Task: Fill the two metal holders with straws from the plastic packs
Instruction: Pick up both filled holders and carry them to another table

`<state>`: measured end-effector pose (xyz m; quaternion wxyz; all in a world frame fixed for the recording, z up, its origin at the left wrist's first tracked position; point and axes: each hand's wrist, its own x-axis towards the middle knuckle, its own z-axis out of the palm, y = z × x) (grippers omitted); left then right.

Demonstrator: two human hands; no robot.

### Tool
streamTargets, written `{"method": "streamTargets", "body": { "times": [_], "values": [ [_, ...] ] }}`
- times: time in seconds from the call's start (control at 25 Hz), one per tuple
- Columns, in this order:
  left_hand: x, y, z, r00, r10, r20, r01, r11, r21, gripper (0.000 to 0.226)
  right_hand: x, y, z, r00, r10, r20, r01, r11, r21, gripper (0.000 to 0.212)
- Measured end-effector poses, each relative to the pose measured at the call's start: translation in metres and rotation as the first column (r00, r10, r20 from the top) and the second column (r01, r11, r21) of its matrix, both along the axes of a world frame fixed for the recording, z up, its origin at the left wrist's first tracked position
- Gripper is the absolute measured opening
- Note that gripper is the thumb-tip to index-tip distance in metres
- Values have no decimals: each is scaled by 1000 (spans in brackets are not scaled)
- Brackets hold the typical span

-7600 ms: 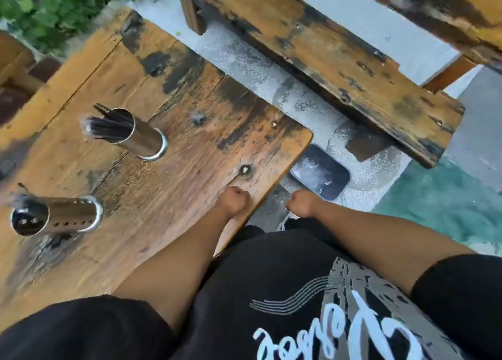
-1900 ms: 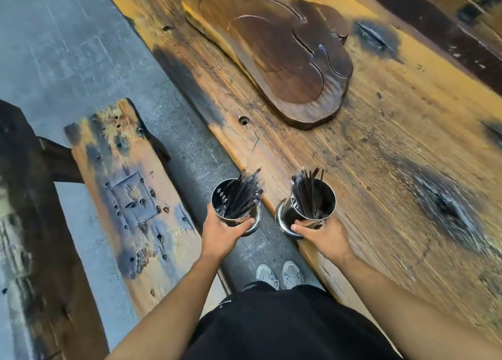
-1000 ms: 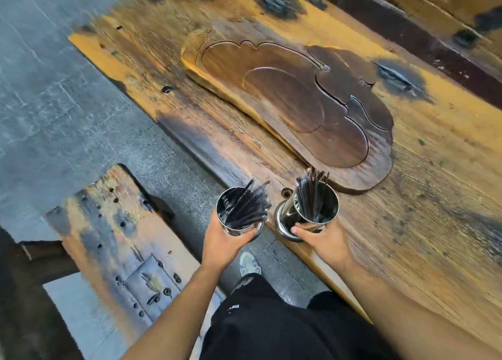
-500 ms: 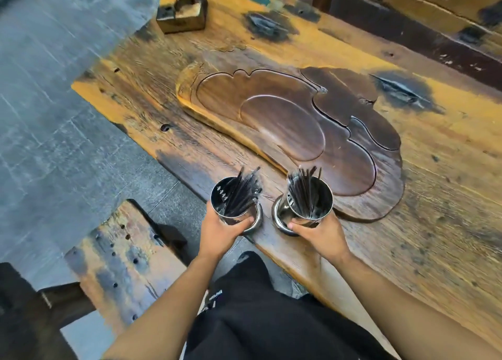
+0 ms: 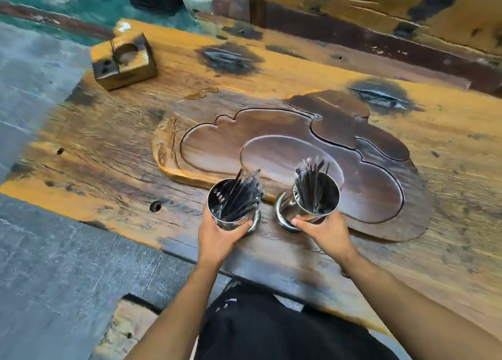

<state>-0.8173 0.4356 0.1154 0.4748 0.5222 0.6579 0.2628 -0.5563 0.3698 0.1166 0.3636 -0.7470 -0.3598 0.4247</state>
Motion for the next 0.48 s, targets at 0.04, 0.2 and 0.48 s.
{"method": "streamTargets", "body": {
  "times": [0.04,0.2,0.48],
  "values": [
    [-10,12,2,1000,-28,5,28,1000,0,90,-14,8,1,999,-43,-9,43,999,11,40],
    [-29,62,12,992,-126,18,126,992,18,88,-52,37,7,990,-134,-45,135,991,13,34],
    [14,135,36,971,-240,11,238,967,95,93,-34,68,9,980,-194,-49,194,981,4,56]
  ]
}}
